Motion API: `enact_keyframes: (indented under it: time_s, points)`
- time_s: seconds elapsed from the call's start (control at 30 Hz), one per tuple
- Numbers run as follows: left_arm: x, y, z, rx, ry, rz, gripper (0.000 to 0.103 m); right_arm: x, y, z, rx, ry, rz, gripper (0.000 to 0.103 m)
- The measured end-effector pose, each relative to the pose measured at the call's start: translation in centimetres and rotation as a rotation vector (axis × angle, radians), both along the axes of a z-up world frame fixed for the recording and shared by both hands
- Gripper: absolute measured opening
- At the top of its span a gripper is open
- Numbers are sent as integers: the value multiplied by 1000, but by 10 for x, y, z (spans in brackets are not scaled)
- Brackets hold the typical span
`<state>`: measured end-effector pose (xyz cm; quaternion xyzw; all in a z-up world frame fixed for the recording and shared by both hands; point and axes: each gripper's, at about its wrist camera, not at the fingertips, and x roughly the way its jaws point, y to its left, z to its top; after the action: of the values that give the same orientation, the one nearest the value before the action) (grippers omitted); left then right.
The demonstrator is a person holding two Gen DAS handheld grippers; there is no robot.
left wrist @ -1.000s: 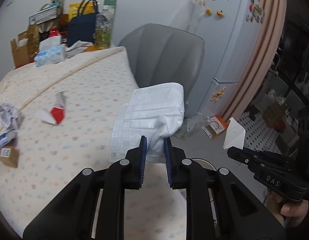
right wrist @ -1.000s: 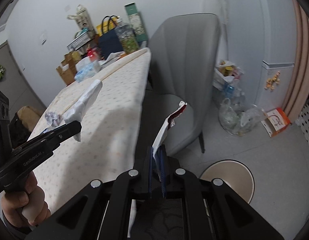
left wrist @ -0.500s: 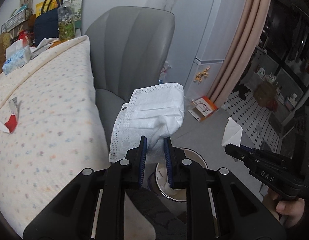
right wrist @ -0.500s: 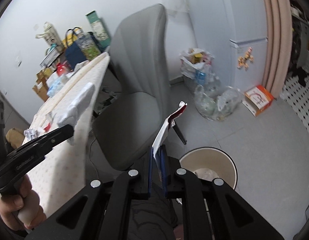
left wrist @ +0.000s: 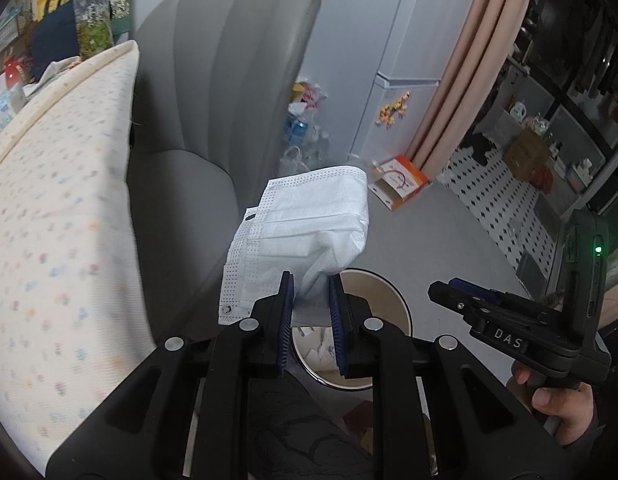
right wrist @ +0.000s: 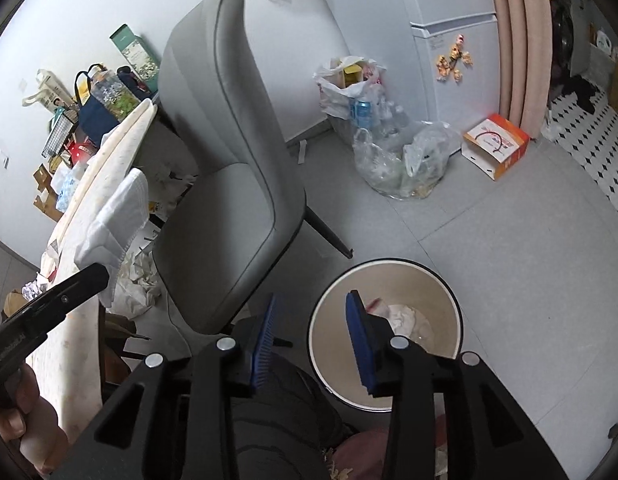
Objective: Collect trash
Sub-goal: 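Carry the mask and paper in both grippers over the beige bin, then open both grippers to drop the mask and paper into the bin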
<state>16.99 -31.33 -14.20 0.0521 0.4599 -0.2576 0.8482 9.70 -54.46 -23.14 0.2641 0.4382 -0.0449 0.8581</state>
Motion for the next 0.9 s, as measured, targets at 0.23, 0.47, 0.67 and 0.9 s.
enact_keyframes:
  time_s: [0.23, 0.47, 0.67, 0.9]
  points:
    - [-6, -33, -11, 22, 26, -62, 18, -25, -28, 9, -25, -13, -66, 43]
    - [-14, -74, -25, 26, 81, -145, 18, -58, -64, 25, -46, -45, -158, 47]
    - [-17, -95, -46, 58, 141, -192, 19, -74, -81, 32, -57, -63, -193, 49]
    - [-17, -100, -52, 53, 146, -199, 53, -78, -83, 28, -47, -56, -200, 51]
